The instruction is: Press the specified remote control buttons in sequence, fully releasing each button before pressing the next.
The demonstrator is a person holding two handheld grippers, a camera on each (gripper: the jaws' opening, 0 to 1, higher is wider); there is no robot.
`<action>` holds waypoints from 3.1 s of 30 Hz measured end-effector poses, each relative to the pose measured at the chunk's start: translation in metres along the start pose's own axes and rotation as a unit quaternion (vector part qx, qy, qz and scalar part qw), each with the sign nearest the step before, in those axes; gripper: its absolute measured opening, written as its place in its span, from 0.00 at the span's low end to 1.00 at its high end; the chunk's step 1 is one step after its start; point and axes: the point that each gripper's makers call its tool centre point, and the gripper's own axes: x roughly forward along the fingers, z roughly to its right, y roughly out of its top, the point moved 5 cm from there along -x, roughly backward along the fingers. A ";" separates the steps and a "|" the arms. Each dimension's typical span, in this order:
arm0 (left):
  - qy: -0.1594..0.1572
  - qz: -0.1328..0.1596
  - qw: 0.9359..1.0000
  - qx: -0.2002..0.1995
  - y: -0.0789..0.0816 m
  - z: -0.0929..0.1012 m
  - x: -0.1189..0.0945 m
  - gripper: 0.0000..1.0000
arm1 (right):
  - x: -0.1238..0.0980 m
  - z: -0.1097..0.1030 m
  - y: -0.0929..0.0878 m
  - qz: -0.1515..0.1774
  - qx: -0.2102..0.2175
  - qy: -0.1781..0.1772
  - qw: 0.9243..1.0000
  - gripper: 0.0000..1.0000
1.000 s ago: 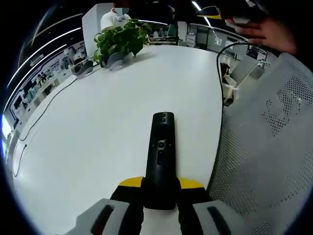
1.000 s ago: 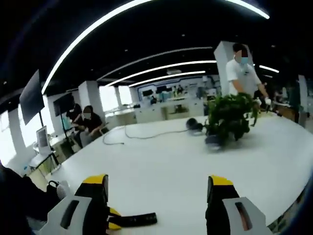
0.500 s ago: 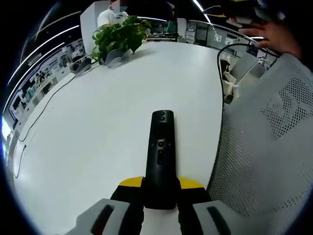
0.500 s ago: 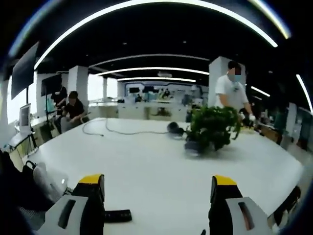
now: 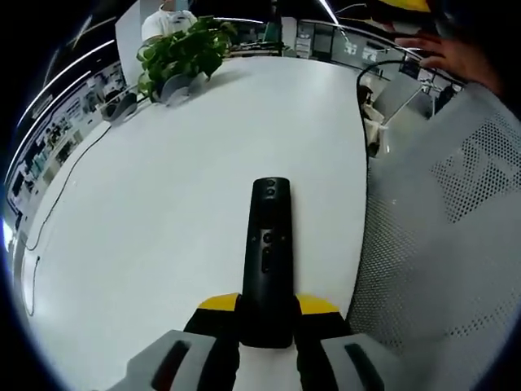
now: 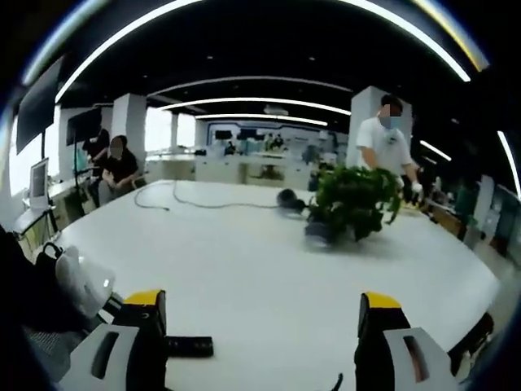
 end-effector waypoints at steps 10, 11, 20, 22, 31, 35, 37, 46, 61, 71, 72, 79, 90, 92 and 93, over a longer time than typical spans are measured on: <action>-0.009 -0.028 0.999 0.013 -0.004 -0.027 -0.004 0.25 | -0.001 0.003 -0.004 -0.013 -0.011 -0.013 1.000 0.90; -0.008 -0.031 0.999 0.014 -0.004 -0.031 -0.004 0.25 | -0.001 0.004 -0.005 -0.016 -0.011 -0.015 1.000 0.90; -0.009 -0.052 0.999 0.015 -0.005 -0.058 -0.005 0.25 | 0.000 0.004 -0.009 -0.032 -0.014 -0.017 0.999 0.86; -0.010 -0.055 0.998 0.015 -0.004 -0.063 -0.005 0.25 | 0.001 0.004 -0.010 -0.038 -0.015 -0.016 0.999 0.85; -0.030 -0.069 0.997 0.029 0.002 -0.085 -0.002 0.24 | 0.000 0.006 -0.012 -0.046 -0.015 -0.022 0.999 0.83; -0.030 -0.061 0.997 0.029 0.004 -0.100 0.000 0.24 | 0.001 0.007 -0.014 -0.052 -0.016 -0.023 0.998 0.82; -0.030 -0.063 0.997 0.028 0.006 -0.105 0.001 0.24 | 0.001 0.007 -0.015 -0.055 -0.019 -0.025 0.998 0.82; -0.030 -0.082 0.996 0.036 0.011 -0.119 0.005 0.24 | 0.002 0.007 -0.017 -0.063 -0.021 -0.027 0.997 0.80; -0.037 -0.113 0.991 0.059 0.022 -0.151 0.010 0.24 | 0.004 0.007 -0.020 -0.077 -0.032 -0.027 0.996 0.79; -0.044 -0.132 0.987 0.076 0.028 -0.171 0.015 0.24 | 0.006 0.007 -0.023 -0.087 -0.039 -0.029 0.995 0.77; -0.045 -0.136 0.987 0.078 0.030 -0.173 0.015 0.24 | 0.006 0.007 -0.023 -0.087 -0.040 -0.030 0.995 0.77; -0.048 -0.153 0.983 0.093 0.035 -0.188 0.018 0.24 | 0.006 0.006 -0.022 -0.084 -0.038 -0.026 0.995 0.78; -0.058 -0.173 0.974 0.131 0.042 -0.210 0.022 0.24 | 0.006 0.005 -0.023 -0.090 -0.042 -0.022 0.995 0.77; -0.058 -0.173 0.974 0.133 0.043 -0.214 0.022 0.24 | 0.006 0.005 -0.024 -0.092 -0.044 -0.023 0.995 0.77; -0.059 -0.174 0.974 0.134 0.044 -0.216 0.023 0.24 | 0.006 0.005 -0.024 -0.094 -0.045 -0.023 0.994 0.77</action>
